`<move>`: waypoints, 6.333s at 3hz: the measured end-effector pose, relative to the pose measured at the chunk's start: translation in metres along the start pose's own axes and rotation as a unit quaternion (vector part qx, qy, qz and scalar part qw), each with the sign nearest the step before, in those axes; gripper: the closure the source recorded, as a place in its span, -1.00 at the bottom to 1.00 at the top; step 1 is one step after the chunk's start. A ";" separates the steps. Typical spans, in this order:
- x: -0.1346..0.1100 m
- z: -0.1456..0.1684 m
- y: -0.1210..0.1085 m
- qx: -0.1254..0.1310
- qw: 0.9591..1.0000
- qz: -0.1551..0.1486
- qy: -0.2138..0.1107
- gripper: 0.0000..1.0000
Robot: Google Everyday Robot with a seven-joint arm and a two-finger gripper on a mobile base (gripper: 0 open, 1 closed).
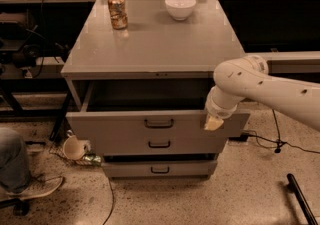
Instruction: Open top drawer
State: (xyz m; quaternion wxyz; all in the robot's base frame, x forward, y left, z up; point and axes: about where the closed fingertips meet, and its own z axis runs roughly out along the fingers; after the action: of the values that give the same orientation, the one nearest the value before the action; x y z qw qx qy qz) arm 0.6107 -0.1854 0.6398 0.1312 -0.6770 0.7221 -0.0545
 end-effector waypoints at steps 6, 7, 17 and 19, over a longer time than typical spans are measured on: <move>0.002 -0.010 0.054 -0.017 1.000 0.014 -0.015 1.00; 0.002 -0.011 0.055 -0.017 1.000 0.014 -0.015 1.00; 0.005 -0.022 0.094 -0.054 0.998 0.020 -0.004 -0.08; 0.023 -0.040 0.135 -0.071 0.995 0.075 0.006 0.97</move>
Offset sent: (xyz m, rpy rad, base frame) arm -0.2110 0.0057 -0.0472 0.1397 0.1397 -0.0292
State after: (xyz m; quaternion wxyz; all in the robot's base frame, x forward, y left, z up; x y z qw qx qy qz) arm 0.4691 -0.2016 0.6410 0.0820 -0.6281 0.7738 0.0030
